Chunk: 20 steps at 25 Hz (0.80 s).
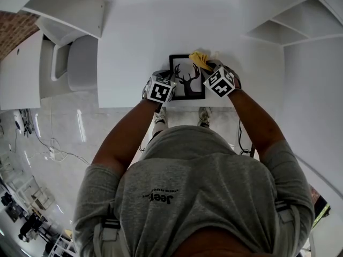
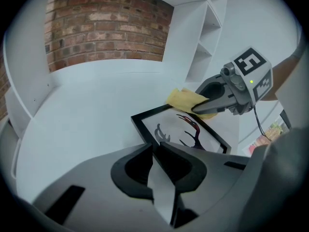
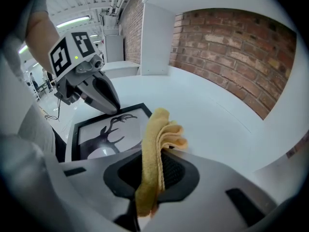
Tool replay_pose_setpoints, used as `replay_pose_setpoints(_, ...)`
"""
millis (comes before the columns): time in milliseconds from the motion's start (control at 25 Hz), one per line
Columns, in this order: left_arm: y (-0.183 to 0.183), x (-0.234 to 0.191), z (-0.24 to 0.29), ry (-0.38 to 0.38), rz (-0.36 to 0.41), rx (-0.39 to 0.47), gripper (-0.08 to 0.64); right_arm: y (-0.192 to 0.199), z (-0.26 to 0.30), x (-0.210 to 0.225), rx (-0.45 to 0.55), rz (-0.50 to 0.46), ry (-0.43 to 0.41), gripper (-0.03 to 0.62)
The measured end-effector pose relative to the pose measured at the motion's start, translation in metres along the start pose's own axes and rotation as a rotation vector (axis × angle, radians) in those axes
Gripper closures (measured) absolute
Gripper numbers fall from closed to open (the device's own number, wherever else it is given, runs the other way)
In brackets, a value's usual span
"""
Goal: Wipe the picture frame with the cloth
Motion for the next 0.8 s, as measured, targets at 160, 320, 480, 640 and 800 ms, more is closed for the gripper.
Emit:
replay_pose_setpoints(160, 0.001, -0.001, 0.001, 0.000, 0.001, 0.003, 0.497, 0.009, -0.012, -0.016, -0.005, 0.015, -0.022, 0.534)
replay_pose_setpoints(320, -0.001, 0.000, 0.000, -0.006, -0.009, 0.023, 0.496, 0.021, -0.027, -0.035, -0.005, 0.047, -0.039, 0.534)
replay_pose_setpoints(480, -0.002, 0.001, -0.001, -0.001, -0.028, 0.019, 0.496, 0.032, -0.042, -0.055, -0.008, 0.048, -0.058, 0.534)
replay_pose_setpoints(640, -0.001, -0.001, 0.000, -0.002, -0.034, 0.027, 0.496, 0.042, -0.055, -0.073, -0.014, 0.030, -0.079, 0.534)
replay_pose_setpoints(800, -0.001, 0.000, -0.002, 0.001, -0.035, 0.023, 0.495, 0.049, -0.067, -0.089, -0.019, 0.021, -0.102, 0.534)
Point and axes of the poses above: the fingertips, and each gripper's own axes: z forward along the fingers, x to its right, y out of its underside, the point moved 8 cm from there along -z, backward along the fingers, and after that the axes turned 11 degrees about y, right-handed, at the moved point
